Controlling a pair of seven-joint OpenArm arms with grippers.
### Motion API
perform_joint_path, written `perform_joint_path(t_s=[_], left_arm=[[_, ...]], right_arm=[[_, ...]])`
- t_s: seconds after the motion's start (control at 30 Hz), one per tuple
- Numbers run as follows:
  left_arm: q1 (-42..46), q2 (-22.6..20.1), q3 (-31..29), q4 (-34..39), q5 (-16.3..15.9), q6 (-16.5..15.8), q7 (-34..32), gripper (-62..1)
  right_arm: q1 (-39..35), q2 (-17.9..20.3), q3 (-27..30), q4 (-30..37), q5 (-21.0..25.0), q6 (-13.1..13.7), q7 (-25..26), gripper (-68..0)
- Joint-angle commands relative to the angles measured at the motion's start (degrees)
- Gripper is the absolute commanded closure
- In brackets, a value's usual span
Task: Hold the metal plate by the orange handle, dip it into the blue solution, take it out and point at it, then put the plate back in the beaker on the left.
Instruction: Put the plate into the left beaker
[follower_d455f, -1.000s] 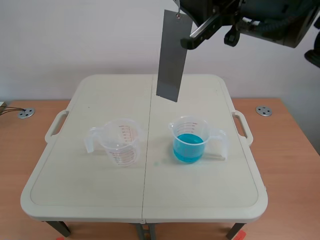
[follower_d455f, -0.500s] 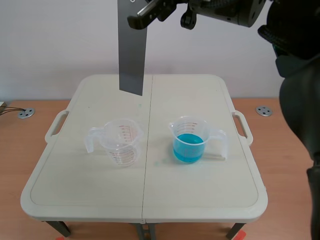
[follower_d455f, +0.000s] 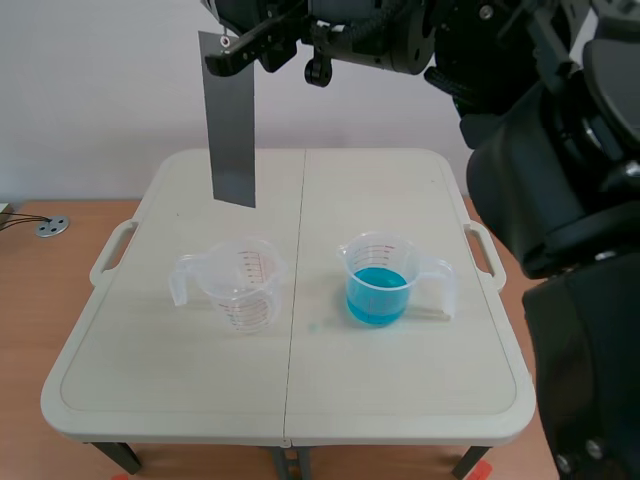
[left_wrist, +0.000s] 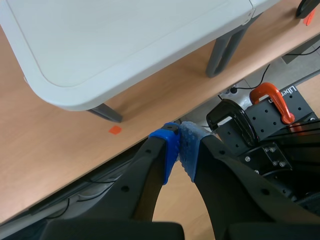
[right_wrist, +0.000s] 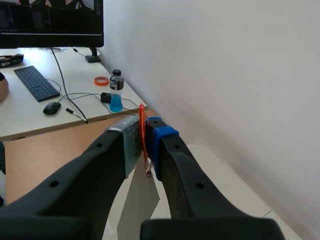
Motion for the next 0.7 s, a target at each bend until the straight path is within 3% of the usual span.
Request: perform_joint_path(t_s=[0.0,0.67], left_arm=[[-0.1,0.3,0.1,0.6,-0.4,0.1,-0.9,-1.2],[-0.2,0.3,0.1,0.5,-0.4,0.1,-0.9,-1.2]], right_arm=[[1.9,-0.2,-0.7,0.2,0.4,0.4,1.0,-1.3],[2.5,-0.2,-4.8,-8.2,0.4,0.4,4.6,-1.3]])
